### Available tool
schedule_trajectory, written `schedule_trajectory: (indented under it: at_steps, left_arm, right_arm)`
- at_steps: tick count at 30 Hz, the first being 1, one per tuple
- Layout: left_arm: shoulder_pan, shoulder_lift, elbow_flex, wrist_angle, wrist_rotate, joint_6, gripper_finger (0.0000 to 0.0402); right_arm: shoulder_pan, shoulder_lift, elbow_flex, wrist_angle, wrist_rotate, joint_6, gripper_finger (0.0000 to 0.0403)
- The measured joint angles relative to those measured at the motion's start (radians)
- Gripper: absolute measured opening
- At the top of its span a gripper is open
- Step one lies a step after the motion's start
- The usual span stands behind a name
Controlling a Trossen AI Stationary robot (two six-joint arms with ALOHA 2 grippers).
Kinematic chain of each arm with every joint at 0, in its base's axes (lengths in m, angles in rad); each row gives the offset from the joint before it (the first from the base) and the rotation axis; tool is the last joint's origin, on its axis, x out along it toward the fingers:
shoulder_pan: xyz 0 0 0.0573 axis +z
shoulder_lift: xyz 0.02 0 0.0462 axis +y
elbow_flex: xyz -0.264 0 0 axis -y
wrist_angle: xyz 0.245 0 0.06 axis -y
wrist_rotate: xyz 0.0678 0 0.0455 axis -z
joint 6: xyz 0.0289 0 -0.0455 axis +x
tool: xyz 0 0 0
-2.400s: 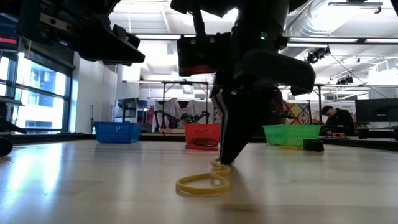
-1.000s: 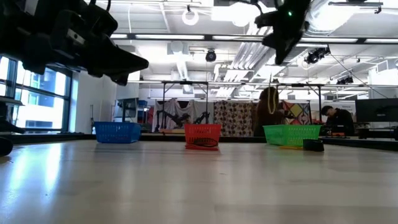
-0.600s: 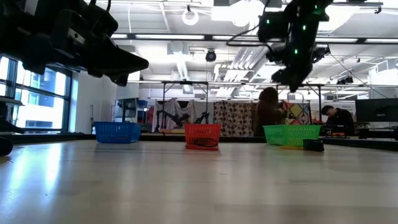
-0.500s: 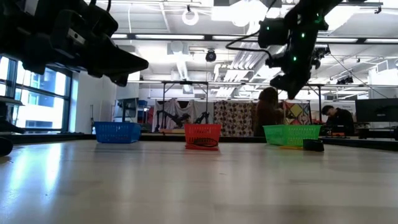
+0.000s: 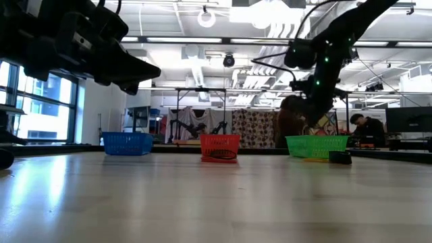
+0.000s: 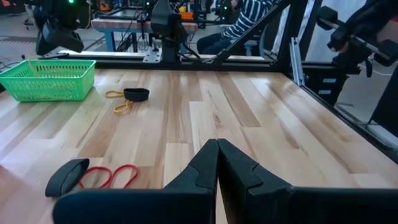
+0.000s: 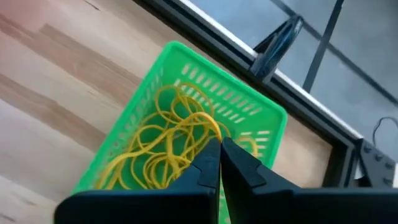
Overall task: Sort rubber bands into baskets
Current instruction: Put the yellow rubber band into the green bin, then put the black rubber band into the red bin
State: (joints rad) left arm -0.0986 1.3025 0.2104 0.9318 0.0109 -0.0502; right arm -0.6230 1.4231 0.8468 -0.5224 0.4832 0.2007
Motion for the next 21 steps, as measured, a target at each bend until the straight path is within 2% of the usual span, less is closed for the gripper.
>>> schedule_trajectory:
  at_steps: [12, 21]
  left_arm:
    - [-0.001, 0.000, 0.000, -0.008, -0.001, 0.032, 0.0000]
    - [0.000, 0.000, 0.000, -0.008, -0.023, 0.041, 0.0000]
  right_arm:
    - [-0.038, 0.005, -0.013, 0.029, -0.054, -0.012, 0.0006]
    - [-0.038, 0.005, -0.013, 0.025, -0.076, 0.006, 0.0104]
